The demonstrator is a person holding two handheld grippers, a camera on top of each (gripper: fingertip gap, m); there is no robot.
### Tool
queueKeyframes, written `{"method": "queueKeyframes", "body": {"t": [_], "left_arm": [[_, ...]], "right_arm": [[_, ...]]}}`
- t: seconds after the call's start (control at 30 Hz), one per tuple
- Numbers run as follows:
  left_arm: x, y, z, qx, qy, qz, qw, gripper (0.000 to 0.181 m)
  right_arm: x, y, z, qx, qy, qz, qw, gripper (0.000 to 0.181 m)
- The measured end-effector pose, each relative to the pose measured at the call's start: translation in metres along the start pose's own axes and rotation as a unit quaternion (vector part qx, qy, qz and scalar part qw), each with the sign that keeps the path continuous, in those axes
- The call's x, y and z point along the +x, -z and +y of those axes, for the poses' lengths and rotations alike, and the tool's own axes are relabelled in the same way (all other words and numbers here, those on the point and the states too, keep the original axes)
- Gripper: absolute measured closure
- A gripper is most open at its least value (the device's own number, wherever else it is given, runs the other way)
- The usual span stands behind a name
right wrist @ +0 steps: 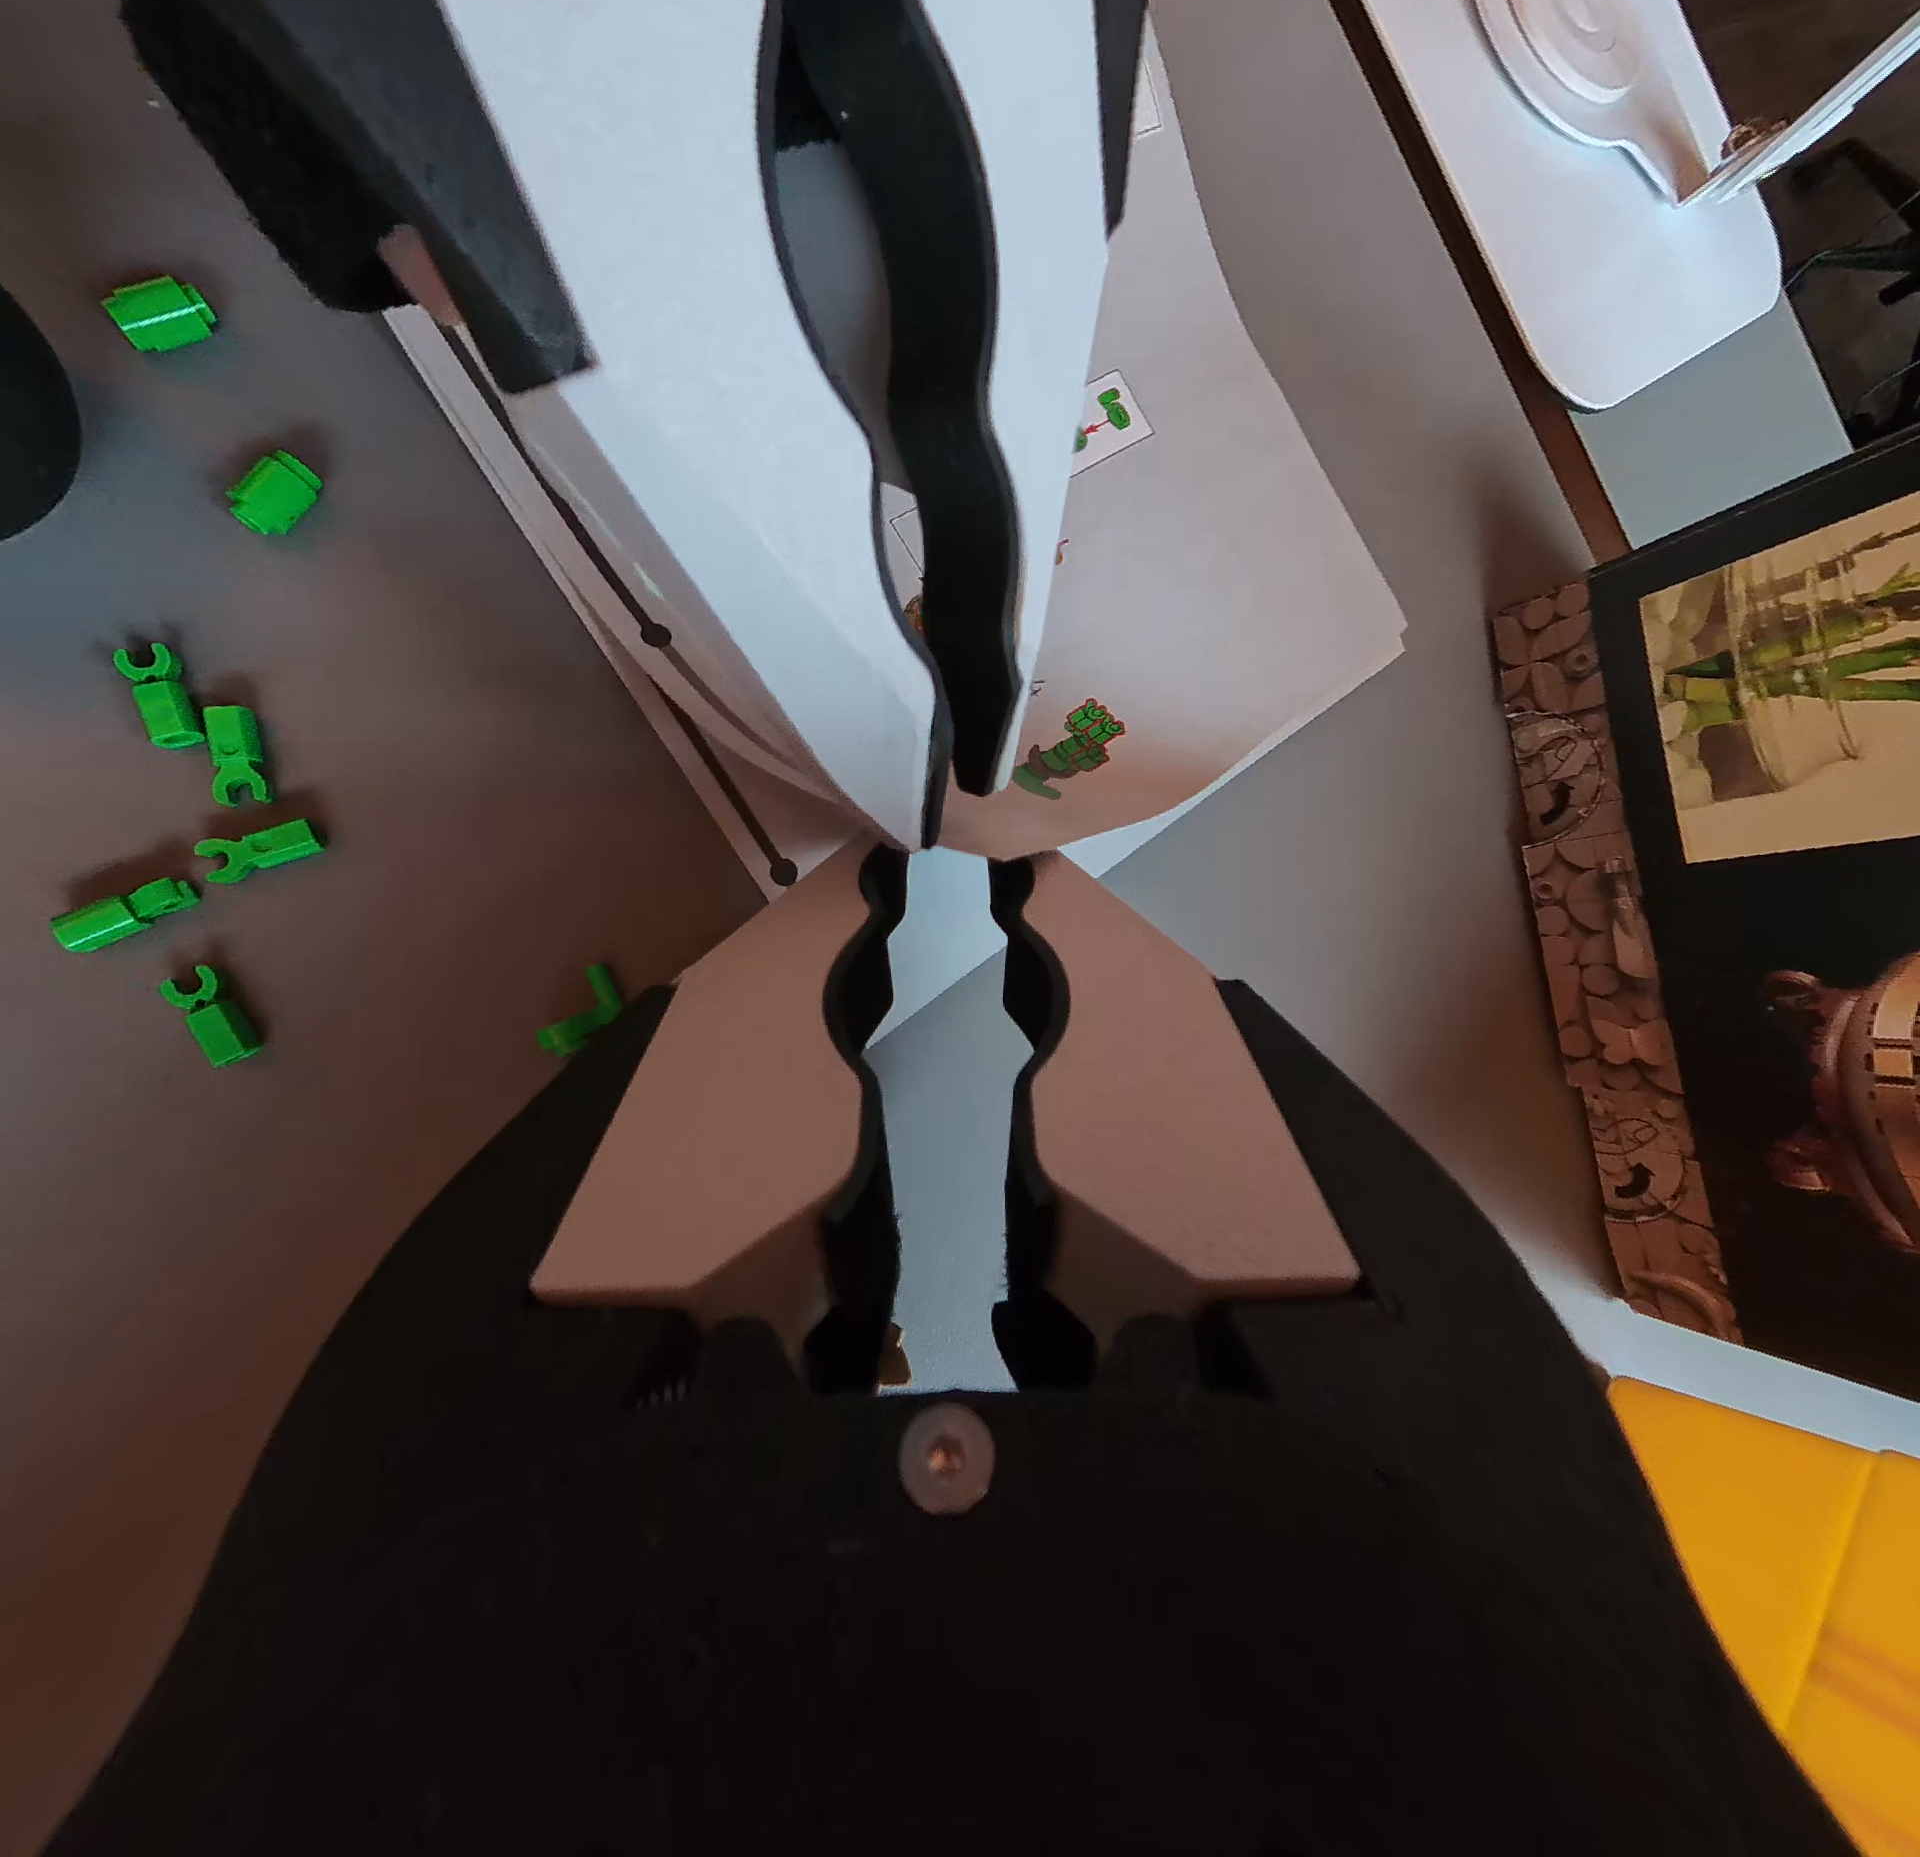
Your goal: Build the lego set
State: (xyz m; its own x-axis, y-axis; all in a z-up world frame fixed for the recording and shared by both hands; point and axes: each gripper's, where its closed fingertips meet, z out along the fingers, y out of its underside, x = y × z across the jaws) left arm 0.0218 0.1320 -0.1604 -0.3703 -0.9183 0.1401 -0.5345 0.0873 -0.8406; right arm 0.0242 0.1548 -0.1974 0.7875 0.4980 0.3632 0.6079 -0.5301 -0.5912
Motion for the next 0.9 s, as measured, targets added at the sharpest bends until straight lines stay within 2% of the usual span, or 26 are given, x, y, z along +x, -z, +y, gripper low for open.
{"method": "queueKeyframes", "body": {"t": [0.03,0.27,0.5,0.7,0.9], "left_arm": [[0.000,0.000,0.000,0.003,0.003,0.002,1.000,0.172],[0.001,0.003,-0.003,0.022,0.023,0.014,0.999,0.181],[-0.002,0.006,-0.005,0.038,0.047,0.010,0.998,0.181],[-0.003,0.006,0.005,0.014,0.042,0.000,0.999,0.181],[-0.014,0.009,0.022,-0.029,0.022,-0.046,0.998,0.159]], "right_arm": [[0.000,0.000,0.000,0.000,0.000,0.000,1.000,0.168],[0.000,0.000,0.000,0.001,-0.003,-0.002,1.000,0.168],[-0.001,0.000,0.000,0.005,-0.026,-0.015,1.000,0.167],[-0.001,-0.001,0.000,0.010,-0.044,-0.027,0.999,0.167],[0.001,0.004,0.008,-0.007,-0.042,-0.029,0.999,0.166]]}}
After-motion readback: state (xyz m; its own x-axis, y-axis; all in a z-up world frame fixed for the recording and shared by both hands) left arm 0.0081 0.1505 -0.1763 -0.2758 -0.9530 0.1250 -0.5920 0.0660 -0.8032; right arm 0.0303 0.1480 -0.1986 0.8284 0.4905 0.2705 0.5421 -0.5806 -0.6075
